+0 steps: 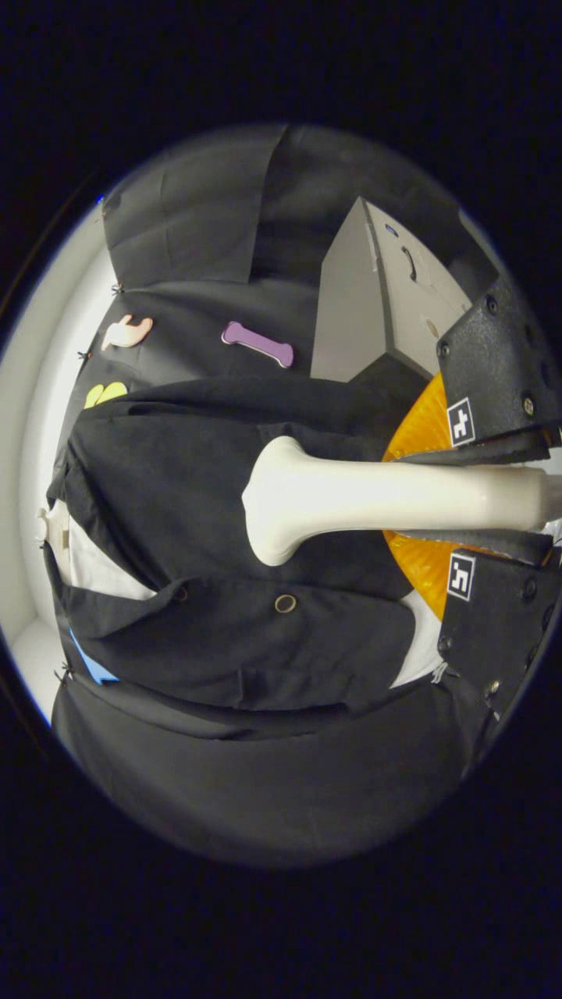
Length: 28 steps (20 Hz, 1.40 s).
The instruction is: Iron the clothes twice with a garment steamer, once on the left side and once on the right side.
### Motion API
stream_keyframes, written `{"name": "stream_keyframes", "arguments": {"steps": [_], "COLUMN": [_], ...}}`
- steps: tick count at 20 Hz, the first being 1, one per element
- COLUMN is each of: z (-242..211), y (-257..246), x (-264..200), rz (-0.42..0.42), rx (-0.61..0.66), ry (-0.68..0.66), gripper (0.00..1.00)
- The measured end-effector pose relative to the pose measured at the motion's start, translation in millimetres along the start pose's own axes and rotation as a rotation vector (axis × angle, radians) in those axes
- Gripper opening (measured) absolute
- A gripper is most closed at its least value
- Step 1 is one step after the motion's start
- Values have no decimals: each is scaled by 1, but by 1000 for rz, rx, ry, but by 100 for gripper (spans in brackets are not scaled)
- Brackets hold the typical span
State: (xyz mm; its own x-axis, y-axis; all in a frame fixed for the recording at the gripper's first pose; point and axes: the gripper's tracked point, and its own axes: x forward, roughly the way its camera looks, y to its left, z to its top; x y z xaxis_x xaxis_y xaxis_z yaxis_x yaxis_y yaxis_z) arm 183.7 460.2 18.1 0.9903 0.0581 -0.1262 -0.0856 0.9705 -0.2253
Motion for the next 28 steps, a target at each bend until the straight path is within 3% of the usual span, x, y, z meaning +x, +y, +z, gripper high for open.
{"name": "stream_keyframes", "arguments": {"steps": [9, 28], "z": [-51, -181], "y": [25, -3], "x": [-17, -43], "rz": [77, 74], "rx": [-84, -153], "ry": [85, 364], "gripper": [36, 36]}}
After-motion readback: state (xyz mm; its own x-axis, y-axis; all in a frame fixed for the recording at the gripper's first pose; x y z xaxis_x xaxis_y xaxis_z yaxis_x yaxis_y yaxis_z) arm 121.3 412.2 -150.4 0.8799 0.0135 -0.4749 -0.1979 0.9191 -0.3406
